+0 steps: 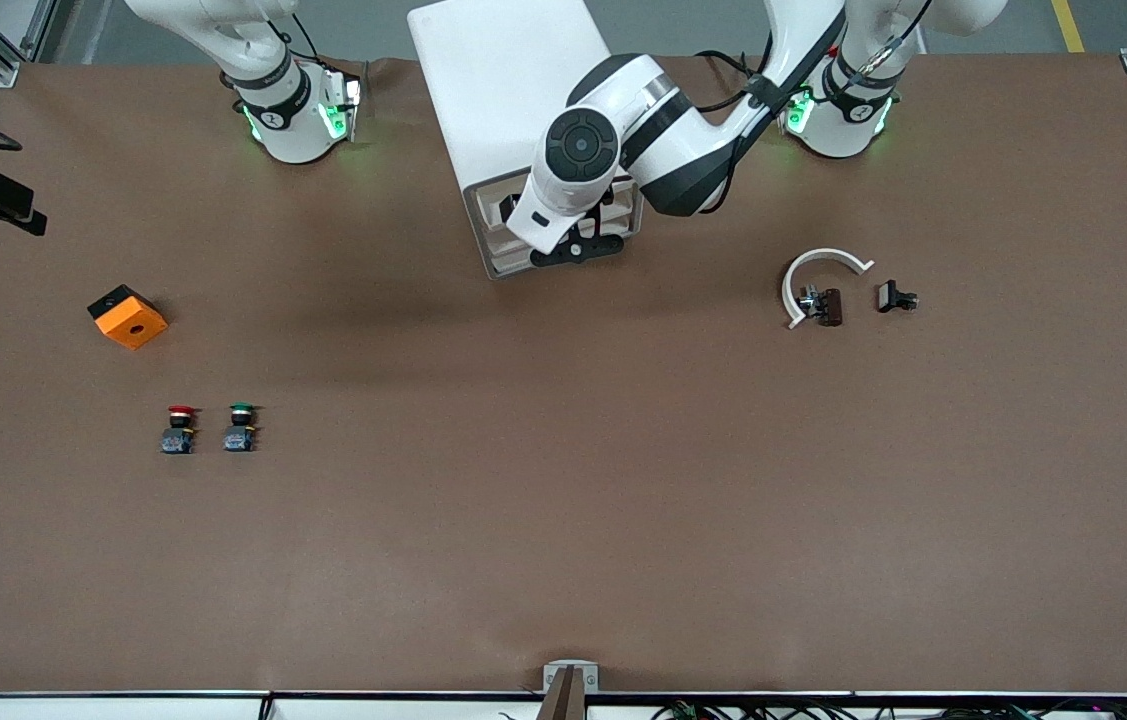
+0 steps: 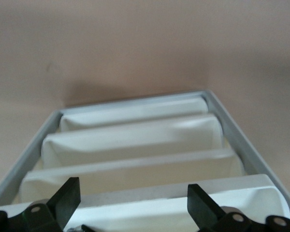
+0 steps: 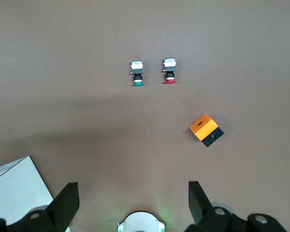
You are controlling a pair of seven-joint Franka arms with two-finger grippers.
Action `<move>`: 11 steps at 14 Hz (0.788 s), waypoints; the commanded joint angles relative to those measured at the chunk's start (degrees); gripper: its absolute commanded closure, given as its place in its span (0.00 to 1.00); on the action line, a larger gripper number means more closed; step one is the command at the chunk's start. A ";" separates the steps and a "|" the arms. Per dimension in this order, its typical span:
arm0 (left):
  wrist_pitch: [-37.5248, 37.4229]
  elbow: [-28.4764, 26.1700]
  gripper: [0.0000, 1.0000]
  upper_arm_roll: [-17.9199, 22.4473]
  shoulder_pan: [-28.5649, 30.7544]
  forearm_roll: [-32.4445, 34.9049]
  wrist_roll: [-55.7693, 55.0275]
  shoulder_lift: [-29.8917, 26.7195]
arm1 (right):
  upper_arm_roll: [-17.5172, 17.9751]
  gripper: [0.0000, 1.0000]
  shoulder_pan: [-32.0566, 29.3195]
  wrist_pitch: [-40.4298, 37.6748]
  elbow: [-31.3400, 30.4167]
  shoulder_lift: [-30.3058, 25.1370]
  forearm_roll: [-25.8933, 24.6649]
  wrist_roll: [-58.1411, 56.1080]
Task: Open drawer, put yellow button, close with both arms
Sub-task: 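Push the drawer shut into the cabinet with the left gripper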
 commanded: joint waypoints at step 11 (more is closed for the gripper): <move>-3.38 -1.29 0.00 -0.81 2.48 -10.30 -0.73 1.45 | 0.88 0.00 -3.39 2.47 -1.84 -2.17 2.49 -0.11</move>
